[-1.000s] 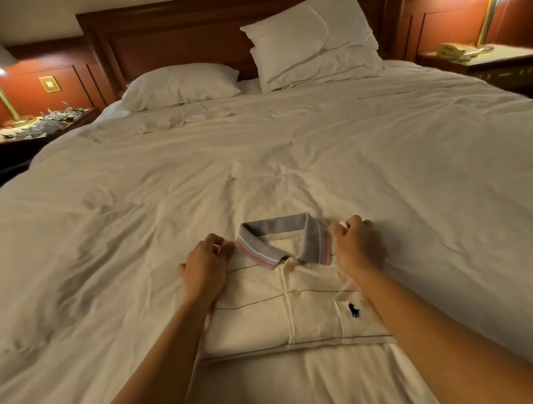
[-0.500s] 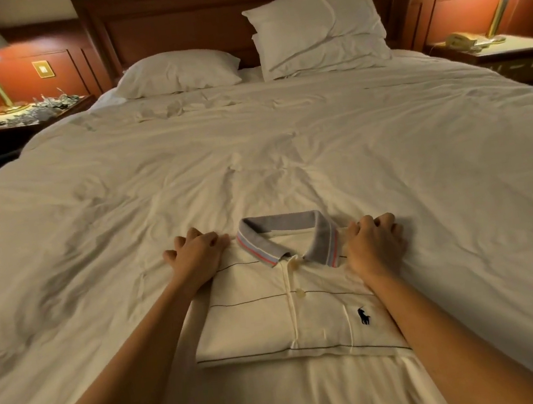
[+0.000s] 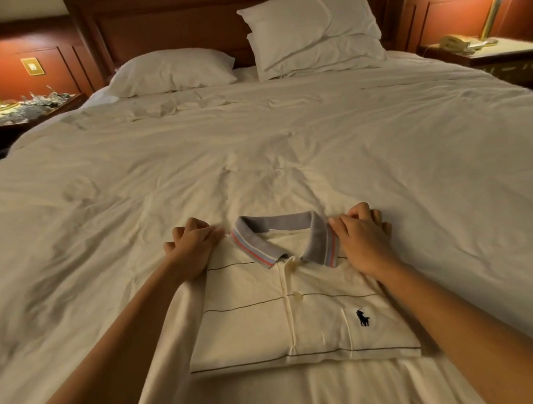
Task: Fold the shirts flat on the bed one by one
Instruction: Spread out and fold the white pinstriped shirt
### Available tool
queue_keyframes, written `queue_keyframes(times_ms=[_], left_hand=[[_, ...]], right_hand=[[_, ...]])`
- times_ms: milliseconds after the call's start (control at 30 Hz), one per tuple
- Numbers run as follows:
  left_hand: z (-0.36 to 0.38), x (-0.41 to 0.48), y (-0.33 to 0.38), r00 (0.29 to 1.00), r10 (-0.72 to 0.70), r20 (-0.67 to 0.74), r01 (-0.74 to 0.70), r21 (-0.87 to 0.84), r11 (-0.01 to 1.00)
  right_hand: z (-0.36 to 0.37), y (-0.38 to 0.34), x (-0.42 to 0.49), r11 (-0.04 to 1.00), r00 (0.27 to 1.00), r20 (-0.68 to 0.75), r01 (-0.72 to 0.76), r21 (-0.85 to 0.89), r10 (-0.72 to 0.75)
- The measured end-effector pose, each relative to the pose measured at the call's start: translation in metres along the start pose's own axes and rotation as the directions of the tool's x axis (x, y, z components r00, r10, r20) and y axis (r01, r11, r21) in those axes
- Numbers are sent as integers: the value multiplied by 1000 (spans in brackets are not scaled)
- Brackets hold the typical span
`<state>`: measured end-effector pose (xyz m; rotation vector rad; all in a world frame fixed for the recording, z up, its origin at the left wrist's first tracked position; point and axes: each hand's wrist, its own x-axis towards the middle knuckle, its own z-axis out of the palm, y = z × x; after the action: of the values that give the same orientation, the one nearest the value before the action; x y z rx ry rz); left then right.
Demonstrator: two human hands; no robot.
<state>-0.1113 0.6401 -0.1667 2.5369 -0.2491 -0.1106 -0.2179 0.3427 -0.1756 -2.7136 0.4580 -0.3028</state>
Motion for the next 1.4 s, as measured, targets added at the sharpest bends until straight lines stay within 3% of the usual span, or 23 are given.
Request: queue_keyframes(times_ms=[167,333,433,500,567,667,833,1133,1267,1400], left_hand=[[7,2,-4,997,80,2,-78,234,969],[-10,-33,18,989,-21,-144,31,64,997],[-14,-84,48,981,97,-170,-114,-95,989],[0,-117,68,953,300,-47,-298,43,954],[23,-138,74,945,315,90,-327,214,920],[46,-149,64,994,96,59,-108,259,960],[52,-129,55,1000,16,15,-19,205,979],[48,-82,40,999,7,-37,-2,152,988],[44,-68,31,974,70,-214,-66,26,997],[39,-53,28,957,110,-270,-107,23,994]], right_hand=[[3,-7,-1,995,999,-5,-51,-91,51],[-24,-15,-27,986,997,-22,-72,152,77],[-37,-34,-65,967,999,33,-3,254,-5],[-37,-50,-93,950,990,133,9,314,-53],[-28,-57,-113,983,973,225,12,183,-54],[-14,-55,-122,988,954,297,85,-125,-45],[-3,-52,-104,996,971,234,-28,-80,46],[7,-33,-59,992,990,141,16,-126,2],[13,-29,-47,979,999,37,35,-201,-29],[12,-23,-32,999,996,-84,38,-30,-41]])
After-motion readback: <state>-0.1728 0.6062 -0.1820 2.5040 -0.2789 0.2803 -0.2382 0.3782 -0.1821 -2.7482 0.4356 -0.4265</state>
